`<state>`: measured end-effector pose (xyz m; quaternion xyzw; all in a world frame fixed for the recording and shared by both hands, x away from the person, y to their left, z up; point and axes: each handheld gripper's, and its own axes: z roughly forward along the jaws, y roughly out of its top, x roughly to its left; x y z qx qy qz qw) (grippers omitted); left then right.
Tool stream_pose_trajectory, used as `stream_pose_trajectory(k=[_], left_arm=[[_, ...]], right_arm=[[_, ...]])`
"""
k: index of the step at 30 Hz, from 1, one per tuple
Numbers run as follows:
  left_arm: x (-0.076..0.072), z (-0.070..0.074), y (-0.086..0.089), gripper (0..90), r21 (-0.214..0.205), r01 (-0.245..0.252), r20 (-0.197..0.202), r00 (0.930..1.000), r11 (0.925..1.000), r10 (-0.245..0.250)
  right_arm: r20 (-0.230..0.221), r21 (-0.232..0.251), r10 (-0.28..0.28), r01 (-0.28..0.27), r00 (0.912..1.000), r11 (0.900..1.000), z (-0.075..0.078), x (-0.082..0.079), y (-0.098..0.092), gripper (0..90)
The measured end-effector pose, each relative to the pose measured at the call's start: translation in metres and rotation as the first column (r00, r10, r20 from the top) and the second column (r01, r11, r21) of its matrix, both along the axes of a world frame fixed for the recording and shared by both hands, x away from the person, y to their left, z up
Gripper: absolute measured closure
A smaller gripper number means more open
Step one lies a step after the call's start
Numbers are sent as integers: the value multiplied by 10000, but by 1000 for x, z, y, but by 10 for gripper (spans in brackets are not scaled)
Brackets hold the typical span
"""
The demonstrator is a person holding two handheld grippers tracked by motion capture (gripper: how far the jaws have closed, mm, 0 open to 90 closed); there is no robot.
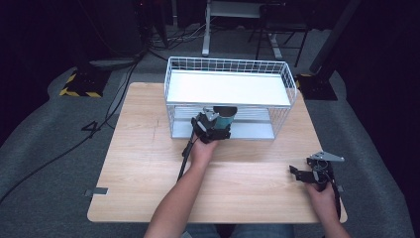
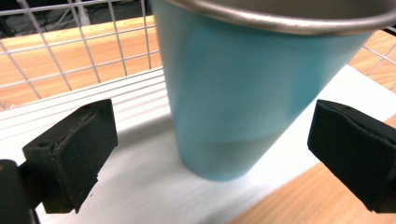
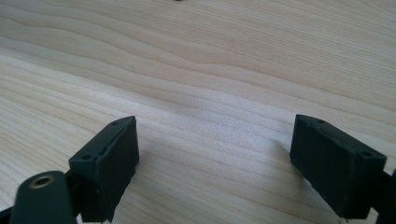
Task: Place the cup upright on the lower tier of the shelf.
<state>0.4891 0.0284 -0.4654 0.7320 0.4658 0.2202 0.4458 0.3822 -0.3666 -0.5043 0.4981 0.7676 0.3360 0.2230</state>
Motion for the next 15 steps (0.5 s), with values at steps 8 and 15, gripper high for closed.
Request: stream_pose_trajectory(k=[8, 15], left_arm=[[-25, 12, 14, 25, 189, 113, 420, 9990, 9998, -121], [-43, 22, 24, 26, 43, 322, 627, 9975, 9995, -324]], right_arm=[[10, -10, 114, -114, 9999, 9999, 0, 0, 0, 160], [22, -20, 278, -278, 9996, 9996, 0, 0, 2, 160]])
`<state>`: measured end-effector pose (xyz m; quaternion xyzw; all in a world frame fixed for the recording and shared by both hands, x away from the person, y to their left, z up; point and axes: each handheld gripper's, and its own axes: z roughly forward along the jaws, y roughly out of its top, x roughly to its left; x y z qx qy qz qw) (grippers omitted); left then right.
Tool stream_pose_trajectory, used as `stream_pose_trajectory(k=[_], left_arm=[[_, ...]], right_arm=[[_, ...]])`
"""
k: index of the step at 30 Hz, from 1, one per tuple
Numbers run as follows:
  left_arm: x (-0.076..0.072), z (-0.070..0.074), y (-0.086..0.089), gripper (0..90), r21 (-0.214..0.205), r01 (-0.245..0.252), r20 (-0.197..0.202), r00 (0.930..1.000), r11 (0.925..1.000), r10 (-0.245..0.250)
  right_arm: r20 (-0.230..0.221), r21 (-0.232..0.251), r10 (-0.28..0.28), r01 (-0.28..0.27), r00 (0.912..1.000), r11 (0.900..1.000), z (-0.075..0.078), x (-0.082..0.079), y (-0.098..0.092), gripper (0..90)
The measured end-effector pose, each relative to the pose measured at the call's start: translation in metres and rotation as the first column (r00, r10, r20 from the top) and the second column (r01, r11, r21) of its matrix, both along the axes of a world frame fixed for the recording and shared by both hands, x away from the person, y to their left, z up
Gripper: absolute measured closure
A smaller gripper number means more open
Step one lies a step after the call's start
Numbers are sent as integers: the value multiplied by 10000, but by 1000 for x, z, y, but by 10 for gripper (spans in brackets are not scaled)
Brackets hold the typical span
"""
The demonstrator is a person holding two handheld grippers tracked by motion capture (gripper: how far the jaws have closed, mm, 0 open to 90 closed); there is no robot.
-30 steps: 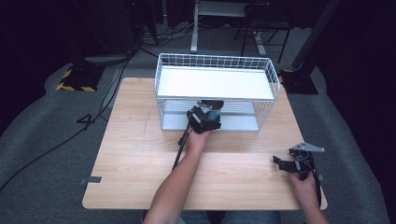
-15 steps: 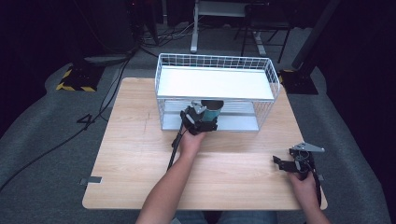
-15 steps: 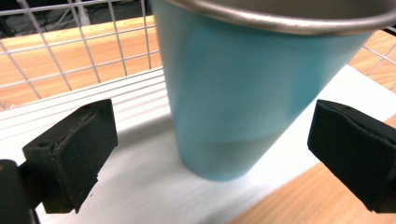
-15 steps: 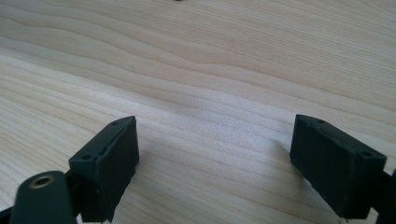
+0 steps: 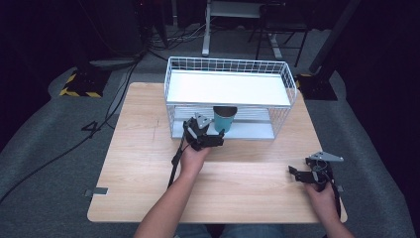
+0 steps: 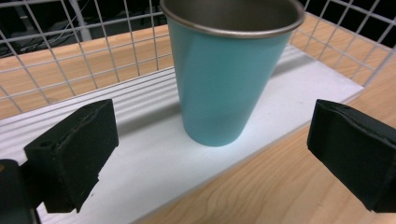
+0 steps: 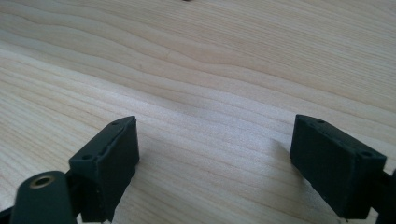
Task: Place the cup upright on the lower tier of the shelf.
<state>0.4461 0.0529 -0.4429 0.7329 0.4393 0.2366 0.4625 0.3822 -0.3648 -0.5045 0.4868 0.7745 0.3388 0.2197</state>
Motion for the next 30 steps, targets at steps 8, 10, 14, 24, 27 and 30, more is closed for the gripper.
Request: stream_pose_trajectory(k=[8, 10, 14, 24, 27, 30], left_arm=[[-25, 11, 14, 27, -368, 478, 91, 9988, 9982, -475], [-31, 13, 18, 27, -371, 523, 63, 9986, 9979, -521], [-43, 15, 28, 27, -404, 656, 44, 9978, 9970, -655], [-74, 19, 57, 27, -299, 841, 122, 9964, 9960, -838], [-81, 19, 61, 27, -277, 931, 163, 9956, 9953, -927], [-92, 17, 69, 27, -320, 1074, 39, 9942, 9937, -1073]], right_arm=[[-13, -1, 3, -3, 10000, 10000, 0, 0, 0, 160], [-12, -1, 4, -4, 10000, 10000, 0, 0, 0, 160], [-15, 0, 2, -2, 10000, 10000, 0, 0, 0, 160], [-14, 1, 8, -8, 10000, 10000, 0, 0, 0, 160], [-15, 1, 7, -7, 10000, 10000, 0, 0, 0, 160], [-15, 1, 9, -9, 10000, 10000, 0, 0, 0, 160]])
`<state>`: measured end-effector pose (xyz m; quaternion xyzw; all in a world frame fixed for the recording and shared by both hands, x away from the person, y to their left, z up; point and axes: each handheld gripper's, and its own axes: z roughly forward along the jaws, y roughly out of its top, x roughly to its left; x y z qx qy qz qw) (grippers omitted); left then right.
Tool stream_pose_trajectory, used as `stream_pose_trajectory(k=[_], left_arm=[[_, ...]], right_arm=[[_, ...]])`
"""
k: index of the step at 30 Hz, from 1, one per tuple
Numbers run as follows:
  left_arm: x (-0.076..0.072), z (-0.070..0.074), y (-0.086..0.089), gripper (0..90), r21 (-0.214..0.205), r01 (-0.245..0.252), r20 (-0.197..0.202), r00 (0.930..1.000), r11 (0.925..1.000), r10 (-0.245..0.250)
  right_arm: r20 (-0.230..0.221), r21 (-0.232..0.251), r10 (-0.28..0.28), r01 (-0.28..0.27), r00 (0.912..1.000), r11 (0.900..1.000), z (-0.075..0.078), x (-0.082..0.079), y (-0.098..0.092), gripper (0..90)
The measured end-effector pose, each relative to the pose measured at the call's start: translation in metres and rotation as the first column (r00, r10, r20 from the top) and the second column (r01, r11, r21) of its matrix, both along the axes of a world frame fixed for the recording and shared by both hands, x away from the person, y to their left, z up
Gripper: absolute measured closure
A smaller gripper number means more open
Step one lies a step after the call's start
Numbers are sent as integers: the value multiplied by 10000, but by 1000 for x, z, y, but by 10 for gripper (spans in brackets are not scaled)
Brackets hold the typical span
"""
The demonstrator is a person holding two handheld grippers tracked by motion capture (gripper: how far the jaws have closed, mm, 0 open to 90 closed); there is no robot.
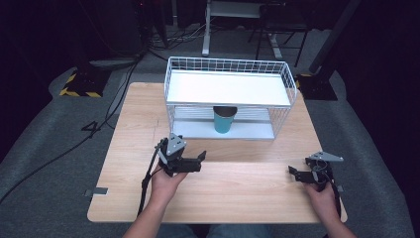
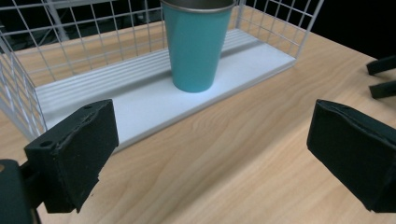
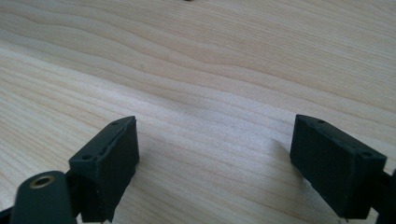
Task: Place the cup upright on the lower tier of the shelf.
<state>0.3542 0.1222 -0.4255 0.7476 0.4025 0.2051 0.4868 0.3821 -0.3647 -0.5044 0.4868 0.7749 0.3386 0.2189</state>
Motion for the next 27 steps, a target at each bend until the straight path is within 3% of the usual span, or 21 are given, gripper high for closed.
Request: stream_pose_trajectory(k=[8, 11, 13, 19, 24, 27], left_arm=[[-19, -3, 15, 29, -63, 300, -146, 9994, 9995, -301], [-27, -7, 21, 35, 217, 446, -78, 9990, 9988, -444], [-34, -15, 29, 37, 338, 594, -77, 9982, 9977, -591], [-44, -26, 42, 37, 140, 794, -304, 9964, 9967, -790], [-55, -39, 54, 38, 562, 933, -530, 9945, 9940, -904], [-57, -45, 60, 40, 476, 912, -739, 9934, 9947, -875]], right_arm=[[1, 0, -1, 1, 10000, 10000, 0, 0, 0, 160], [-3, 1, 5, -5, 10000, 10000, 0, 0, 0, 160], [-2, -4, 34, -34, 10000, 10000, 0, 0, 0, 160], [-6, -2, 33, -33, 10000, 10000, 0, 0, 0, 160], [-14, 6, 32, -32, 10000, 10000, 0, 0, 0, 160], [-9, 0, 36, -36, 10000, 10000, 0, 0, 0, 160]])
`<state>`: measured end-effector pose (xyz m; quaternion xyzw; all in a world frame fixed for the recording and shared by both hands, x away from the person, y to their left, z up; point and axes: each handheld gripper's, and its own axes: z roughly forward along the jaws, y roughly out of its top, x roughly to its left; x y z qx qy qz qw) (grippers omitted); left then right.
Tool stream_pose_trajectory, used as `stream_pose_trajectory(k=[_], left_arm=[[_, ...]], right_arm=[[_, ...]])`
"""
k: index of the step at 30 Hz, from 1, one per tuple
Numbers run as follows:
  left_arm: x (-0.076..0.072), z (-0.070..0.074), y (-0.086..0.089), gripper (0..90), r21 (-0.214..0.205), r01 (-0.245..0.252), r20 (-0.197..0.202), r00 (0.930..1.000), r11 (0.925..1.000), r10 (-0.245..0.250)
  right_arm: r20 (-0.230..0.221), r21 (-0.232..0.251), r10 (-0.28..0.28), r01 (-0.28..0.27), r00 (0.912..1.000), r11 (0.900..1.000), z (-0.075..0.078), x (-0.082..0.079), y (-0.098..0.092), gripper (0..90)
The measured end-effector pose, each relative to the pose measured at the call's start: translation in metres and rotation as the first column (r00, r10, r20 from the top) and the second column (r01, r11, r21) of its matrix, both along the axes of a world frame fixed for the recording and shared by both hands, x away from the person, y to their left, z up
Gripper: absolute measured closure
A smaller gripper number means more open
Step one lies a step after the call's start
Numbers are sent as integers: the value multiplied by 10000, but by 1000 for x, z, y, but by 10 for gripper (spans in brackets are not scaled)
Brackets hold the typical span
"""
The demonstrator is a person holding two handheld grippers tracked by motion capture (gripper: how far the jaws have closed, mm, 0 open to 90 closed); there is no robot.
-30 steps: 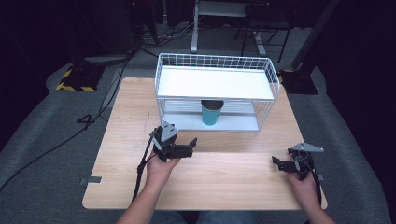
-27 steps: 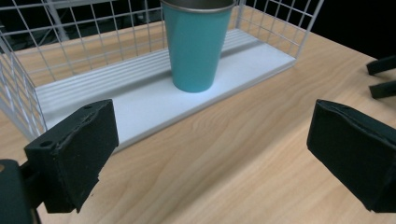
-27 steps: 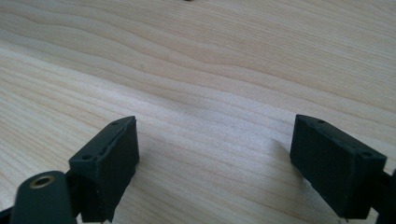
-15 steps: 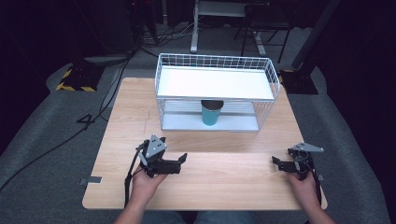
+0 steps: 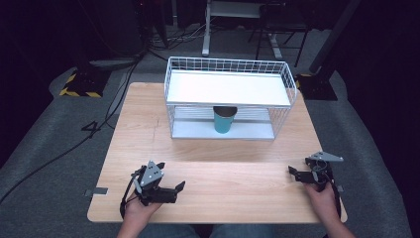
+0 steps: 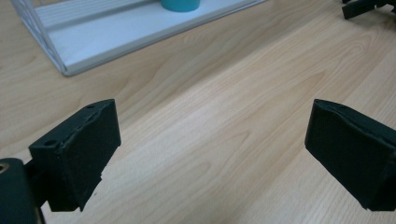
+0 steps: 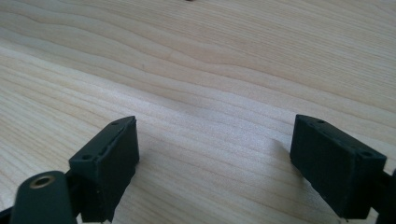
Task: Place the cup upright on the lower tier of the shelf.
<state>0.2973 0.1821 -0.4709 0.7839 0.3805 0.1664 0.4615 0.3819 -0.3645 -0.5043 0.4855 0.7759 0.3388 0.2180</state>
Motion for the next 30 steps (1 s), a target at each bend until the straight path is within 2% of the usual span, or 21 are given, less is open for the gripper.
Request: stream_pose_trajectory(k=[2, 3, 6, 7, 8, 10, 12, 14, 15, 16, 17, 18, 22, 28, 30], left_arm=[[-1, -3, 2, 41, -111, -76, -139, 9999, 9999, 75], [0, -8, 5, 43, -33, -122, -405, 9991, 9999, 120], [1, -12, 8, 45, 225, -132, -606, 9981, 9997, 145], [2, -17, 10, 45, 501, -177, -918, 9955, 9986, 223], [2, -17, 10, 46, 501, -177, -918, 9955, 9986, 223], [4, -24, 13, 46, 631, -185, -1391, 9899, 9978, 271], [5, -28, 14, 53, 921, -255, -1576, 9867, 9954, 398], [6, -31, 13, 73, 1375, -293, -1613, 9856, 9901, 516], [6, -31, 12, 83, 1727, -305, -1582, 9857, 9845, 583], [6, -31, 12, 89, 1727, -305, -1582, 9857, 9845, 583], [7, -34, 9, 96, 2240, -271, -1586, 9853, 9742, 638], [7, -33, 8, 92, 2400, -239, -1470, 9873, 9705, 607], [7, -34, 7, 74, 2371, 11, -1578, 9868, 9715, 374], [7, -34, 7, 74, 2364, 5, -1583, 9867, 9717, 380], [6, -34, 6, 74, 2358, -174, -1608, 9854, 9717, 567]], right_arm=[[-3, 2, -1, 1, 10000, 10000, 0, 0, 0, 160], [-1, 0, 1, -1, 10000, 10000, 0, 0, 0, 160], [-3, 9, 2, -2, 10000, 10000, 0, 0, 0, 160], [5, 5, 6, -6, 10000, 10000, 0, 0, 0, 160], [5, 5, 6, -6, 10000, 10000, 0, 0, 0, 160], [-1, 1, 1, -1, 10000, 10000, 0, 0, 0, 160], [-3, 12, 0, 0, 10000, 10000, 0, 0, 0, 160], [1, 10, 1, -1, 10000, 10000, 0, 0, 0, 160], [3, 6, 1, -1, 10000, 10000, 0, 0, 0, 160], [-1, 10, 4, -4, 10000, 10000, 0, 0, 0, 160], [13, 0, 11, -11, 10000, 10000, 0, 0, 0, 160], [10, -2, 17, -17, 10000, 10000, 0, 0, 0, 160], [9, 3, 24, -24, 10000, 10000, 0, 0, 0, 160], [9, 4, 38, -38, 10000, 10000, 0, 0, 0, 160], [9, 5, 38, -38, 10000, 10000, 0, 0, 0, 160]])
